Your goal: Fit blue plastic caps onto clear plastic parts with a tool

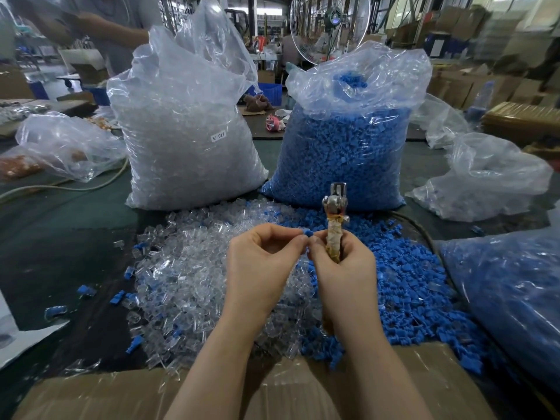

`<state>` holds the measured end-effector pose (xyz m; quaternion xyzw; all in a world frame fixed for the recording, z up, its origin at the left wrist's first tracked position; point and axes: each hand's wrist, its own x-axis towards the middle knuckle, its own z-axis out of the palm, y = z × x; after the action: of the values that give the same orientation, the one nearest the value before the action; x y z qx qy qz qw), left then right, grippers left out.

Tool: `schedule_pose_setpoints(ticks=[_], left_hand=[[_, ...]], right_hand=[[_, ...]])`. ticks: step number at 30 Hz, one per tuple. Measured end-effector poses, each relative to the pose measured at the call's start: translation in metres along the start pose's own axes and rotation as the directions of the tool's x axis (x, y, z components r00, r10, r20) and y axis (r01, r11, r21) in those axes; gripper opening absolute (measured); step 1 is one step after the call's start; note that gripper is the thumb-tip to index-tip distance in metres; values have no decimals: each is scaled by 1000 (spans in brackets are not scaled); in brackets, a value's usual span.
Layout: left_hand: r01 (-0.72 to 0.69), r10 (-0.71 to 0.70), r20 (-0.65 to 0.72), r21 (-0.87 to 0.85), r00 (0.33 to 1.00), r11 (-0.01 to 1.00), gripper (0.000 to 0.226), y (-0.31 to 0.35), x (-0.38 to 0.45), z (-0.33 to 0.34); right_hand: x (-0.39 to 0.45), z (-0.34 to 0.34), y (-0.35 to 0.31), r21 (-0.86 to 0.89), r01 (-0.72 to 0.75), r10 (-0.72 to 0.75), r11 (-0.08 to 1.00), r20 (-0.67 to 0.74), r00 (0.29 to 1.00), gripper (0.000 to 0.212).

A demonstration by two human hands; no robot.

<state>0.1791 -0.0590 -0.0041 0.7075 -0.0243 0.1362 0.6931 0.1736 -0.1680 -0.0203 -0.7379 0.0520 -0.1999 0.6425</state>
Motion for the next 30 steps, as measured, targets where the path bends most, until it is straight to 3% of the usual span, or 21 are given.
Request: schedule_pose_setpoints(ticks=[5, 11, 15, 19, 25, 30], left_hand=[[15, -15, -8, -28, 1000, 1000, 13, -1, 0, 0], [24, -24, -43, -11, 999, 1000, 8, -4, 3, -3], [50, -53, -38, -72, 998, 996, 5, -5, 6, -7], [63, -68, -35, -122, 997, 991, 5, -4, 8, -10], [72, -76, -24, -140, 997, 988, 5, -5, 9, -11], [82, -84, -9, -142, 996, 986, 3, -5, 10, -13]], right_hand=[[1, -2, -2, -3, -11, 11, 1000, 39, 999, 9], [4, -10, -7, 23, -55, 49, 998, 204, 978, 16], [10, -26, -5, -144, -110, 157, 983, 376, 913, 12], [10, -33, -1, -203, -111, 199, 973, 492, 848, 8], [10, -37, -1, -206, -60, 172, 977, 589, 789, 23], [10, -35, 0, -190, -46, 147, 981, 563, 813, 22]])
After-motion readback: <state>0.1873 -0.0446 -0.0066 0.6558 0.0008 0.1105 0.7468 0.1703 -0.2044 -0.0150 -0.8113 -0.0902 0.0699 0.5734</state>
